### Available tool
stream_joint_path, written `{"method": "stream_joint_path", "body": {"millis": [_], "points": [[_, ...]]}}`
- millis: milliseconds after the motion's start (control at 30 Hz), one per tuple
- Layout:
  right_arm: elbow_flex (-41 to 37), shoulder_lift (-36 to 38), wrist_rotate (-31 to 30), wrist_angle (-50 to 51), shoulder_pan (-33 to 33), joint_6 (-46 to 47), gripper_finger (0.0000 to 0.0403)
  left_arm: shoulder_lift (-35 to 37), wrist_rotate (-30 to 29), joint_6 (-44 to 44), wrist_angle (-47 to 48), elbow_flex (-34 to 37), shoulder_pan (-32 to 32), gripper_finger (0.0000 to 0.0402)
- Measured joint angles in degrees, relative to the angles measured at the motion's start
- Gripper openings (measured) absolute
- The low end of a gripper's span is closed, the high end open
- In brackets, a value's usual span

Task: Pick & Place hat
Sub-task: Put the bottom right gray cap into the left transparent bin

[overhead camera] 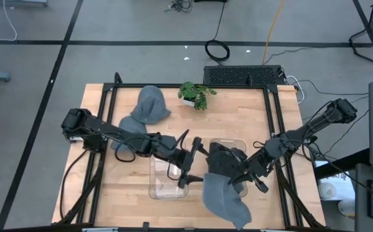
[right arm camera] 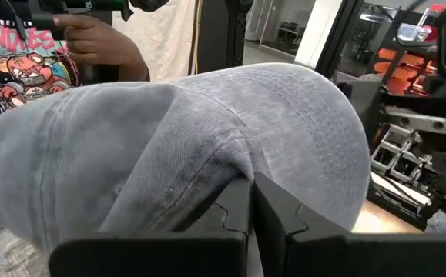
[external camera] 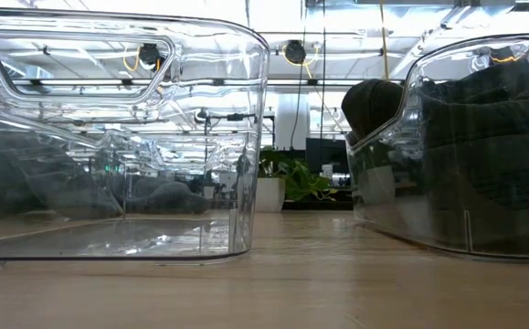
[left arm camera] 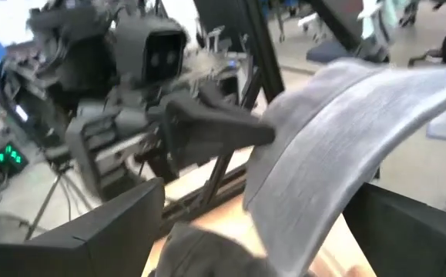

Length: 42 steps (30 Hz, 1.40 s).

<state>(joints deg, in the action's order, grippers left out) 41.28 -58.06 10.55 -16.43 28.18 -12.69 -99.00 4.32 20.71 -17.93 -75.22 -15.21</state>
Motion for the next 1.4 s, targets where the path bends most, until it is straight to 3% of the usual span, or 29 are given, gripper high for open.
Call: {"method": "stream_joint_path", "body": {"millis": [100, 267, 567, 800, 1200, 1300, 1400], "points": [[0.0, 0.0, 0.0, 0.0, 0.0, 0.0, 0.0000, -0.2, 1.3, -1.5, -2.1, 0.0, -0.7, 0.0380], [0.0, 0.0, 0.0, -0.2, 0.0, 0.0, 0.0000, -2.4, 6.1, -2.2, -5.8, -0.1, -0.9, 0.0316], [0.0, 0.0, 0.0, -0.9, 0.0, -0.2, 0.0000, -7.7, 5.7, 2.7, -11.3, 0.0, -2.4, 0.0221], [0.0, 0.0, 0.0, -0.9, 0.0, -0.1, 0.0000, -7.7, 5.7, 2.9, -15.0, 0.0, -3.3, 0.0190], [0.0, 0.0, 0.0, -0.8, -0.1, 0.0, 0.0000, -7.7, 5.7, 3.0, -15.7, 0.0, -3.7, 0.0171], [0.0, 0.0, -0.1, -0.8, -0.1, 0.0, 0.0000, -7.7, 5.7, 3.9, -15.2, 0.0, -3.7, 0.0132], [0.0, 0.0, -0.1, -0.8, -0.1, 0.0, 0.0000, -7.6, 5.2, 6.2, -15.3, 0.0, -3.7, 0.0061]]}}
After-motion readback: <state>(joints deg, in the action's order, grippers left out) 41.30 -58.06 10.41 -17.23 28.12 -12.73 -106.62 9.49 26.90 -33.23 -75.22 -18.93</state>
